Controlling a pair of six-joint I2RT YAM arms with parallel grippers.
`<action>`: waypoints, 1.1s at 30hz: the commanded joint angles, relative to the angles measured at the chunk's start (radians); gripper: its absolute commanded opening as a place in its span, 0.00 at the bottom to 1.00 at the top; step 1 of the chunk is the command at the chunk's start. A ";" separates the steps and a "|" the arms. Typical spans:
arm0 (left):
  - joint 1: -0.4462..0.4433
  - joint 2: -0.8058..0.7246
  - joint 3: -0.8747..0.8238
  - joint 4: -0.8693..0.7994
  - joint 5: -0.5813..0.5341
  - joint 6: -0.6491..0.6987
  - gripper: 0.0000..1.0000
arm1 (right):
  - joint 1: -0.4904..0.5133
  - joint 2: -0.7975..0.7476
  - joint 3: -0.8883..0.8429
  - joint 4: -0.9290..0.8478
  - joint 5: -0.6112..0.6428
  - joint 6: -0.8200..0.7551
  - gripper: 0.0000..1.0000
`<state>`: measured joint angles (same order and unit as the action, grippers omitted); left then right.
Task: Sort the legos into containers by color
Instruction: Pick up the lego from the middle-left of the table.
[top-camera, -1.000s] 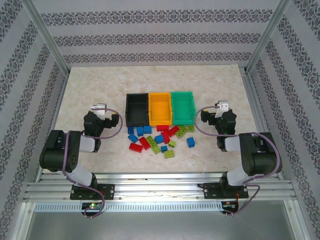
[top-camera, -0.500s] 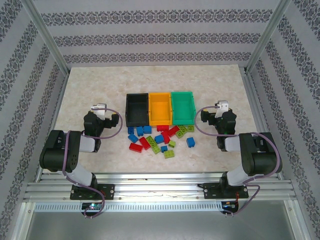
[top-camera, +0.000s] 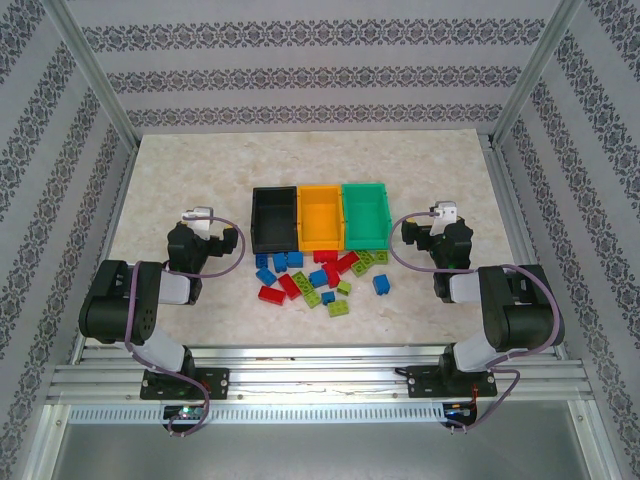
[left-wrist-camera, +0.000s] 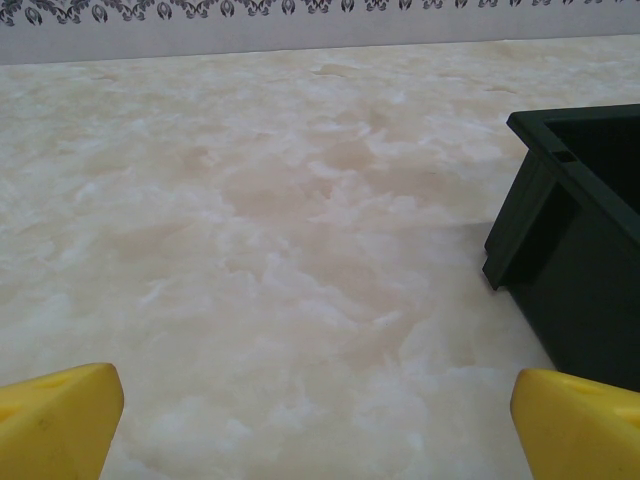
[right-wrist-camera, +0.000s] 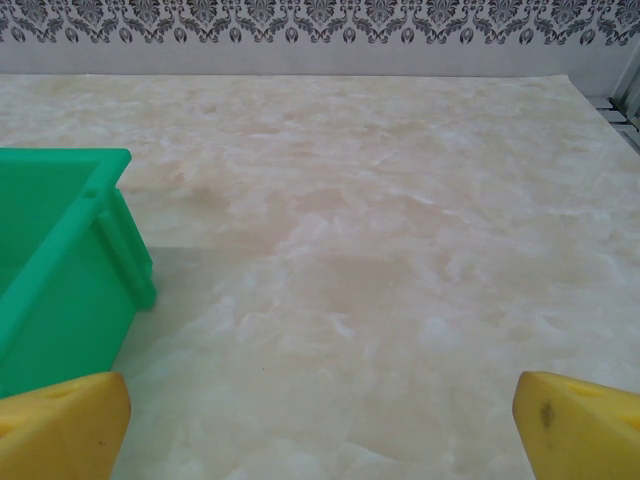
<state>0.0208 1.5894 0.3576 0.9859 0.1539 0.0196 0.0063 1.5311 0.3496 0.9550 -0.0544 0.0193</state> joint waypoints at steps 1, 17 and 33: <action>0.001 0.000 0.014 -0.012 0.015 0.011 0.99 | -0.005 0.006 0.014 0.028 -0.020 -0.001 0.98; 0.001 0.002 0.032 -0.048 -0.071 -0.020 1.00 | -0.005 0.005 0.022 0.014 0.007 0.010 0.98; -0.022 -0.012 -0.026 0.049 -0.080 0.009 1.00 | 0.047 -0.090 0.003 -0.026 0.121 -0.024 0.98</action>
<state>0.0185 1.5890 0.3637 0.9665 0.0990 0.0158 0.0288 1.5143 0.3515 0.9413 0.0116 0.0189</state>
